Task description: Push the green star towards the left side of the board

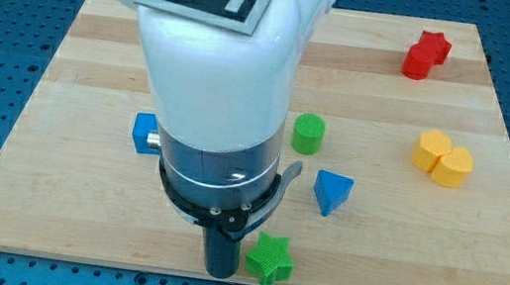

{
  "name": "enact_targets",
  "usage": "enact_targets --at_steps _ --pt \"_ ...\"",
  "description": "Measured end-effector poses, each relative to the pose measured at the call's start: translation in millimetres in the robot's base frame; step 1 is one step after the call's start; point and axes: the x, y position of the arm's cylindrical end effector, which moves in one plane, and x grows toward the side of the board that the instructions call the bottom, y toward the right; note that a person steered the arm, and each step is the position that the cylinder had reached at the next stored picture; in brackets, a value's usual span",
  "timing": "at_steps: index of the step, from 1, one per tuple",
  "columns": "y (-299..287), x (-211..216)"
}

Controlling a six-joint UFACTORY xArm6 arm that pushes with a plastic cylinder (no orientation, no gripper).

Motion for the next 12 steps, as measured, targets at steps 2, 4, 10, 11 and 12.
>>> enact_targets --at_steps 2,4,10,11,12 --pt "0 0" --pt "38 -15" --pt "117 -8" --pt "127 -1" --pt "125 0"
